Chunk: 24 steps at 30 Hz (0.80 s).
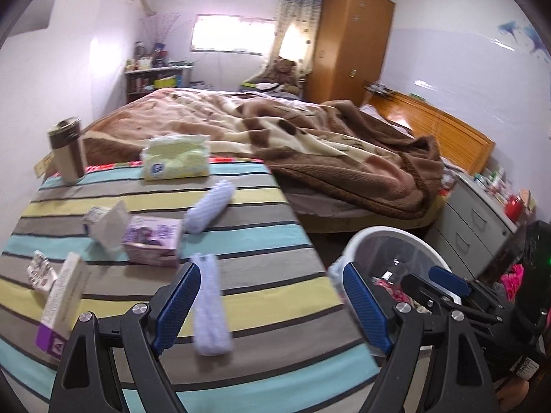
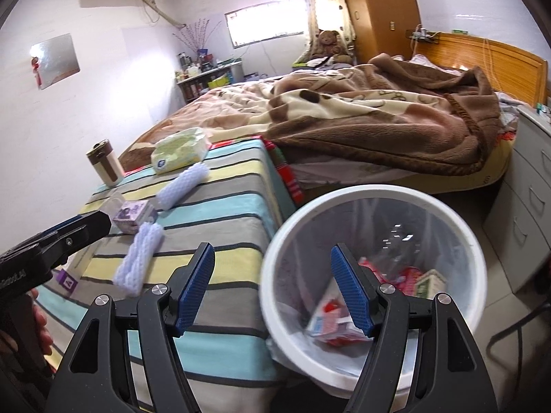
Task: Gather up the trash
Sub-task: 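Move both tools back over the items on the bed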
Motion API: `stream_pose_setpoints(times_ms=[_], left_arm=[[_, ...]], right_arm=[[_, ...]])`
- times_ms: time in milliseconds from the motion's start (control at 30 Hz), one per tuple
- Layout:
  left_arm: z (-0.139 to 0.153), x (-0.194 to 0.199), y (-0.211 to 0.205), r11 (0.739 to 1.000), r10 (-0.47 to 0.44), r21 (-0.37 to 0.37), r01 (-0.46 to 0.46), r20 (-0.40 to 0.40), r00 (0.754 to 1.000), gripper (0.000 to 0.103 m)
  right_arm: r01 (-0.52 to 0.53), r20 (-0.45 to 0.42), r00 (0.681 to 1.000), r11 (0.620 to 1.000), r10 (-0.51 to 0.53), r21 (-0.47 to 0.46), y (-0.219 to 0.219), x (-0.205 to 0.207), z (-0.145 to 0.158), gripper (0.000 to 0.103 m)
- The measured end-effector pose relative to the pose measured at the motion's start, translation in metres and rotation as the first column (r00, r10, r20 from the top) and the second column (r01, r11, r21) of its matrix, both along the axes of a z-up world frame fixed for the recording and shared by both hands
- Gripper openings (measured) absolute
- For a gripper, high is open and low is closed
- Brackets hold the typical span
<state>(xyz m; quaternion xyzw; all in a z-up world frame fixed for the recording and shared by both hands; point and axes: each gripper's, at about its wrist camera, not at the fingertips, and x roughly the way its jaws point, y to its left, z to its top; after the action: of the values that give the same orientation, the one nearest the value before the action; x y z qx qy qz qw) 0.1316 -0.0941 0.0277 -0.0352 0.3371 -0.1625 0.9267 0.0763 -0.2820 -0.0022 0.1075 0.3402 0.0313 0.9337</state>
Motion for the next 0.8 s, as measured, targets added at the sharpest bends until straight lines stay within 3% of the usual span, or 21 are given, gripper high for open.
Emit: stream_pose_setpoints(times_ms=[467,800], left_arm=[[-0.016,0.008,0.083,0.988,0.155,0.007,-0.154,-0.023,0.988,0.085],[-0.031,0.012,0.135,0.967,0.251,0.061,-0.248,-0.051,0.967,0.085]], right_arm=[[-0.114,-0.022,0.993,0.994,0.113,-0.006,0.052,0.016,-0.006,0.072],[-0.194,-0.056,0.98,0.981,0.193,-0.011,0.088,0.029,-0.016,0.072]])
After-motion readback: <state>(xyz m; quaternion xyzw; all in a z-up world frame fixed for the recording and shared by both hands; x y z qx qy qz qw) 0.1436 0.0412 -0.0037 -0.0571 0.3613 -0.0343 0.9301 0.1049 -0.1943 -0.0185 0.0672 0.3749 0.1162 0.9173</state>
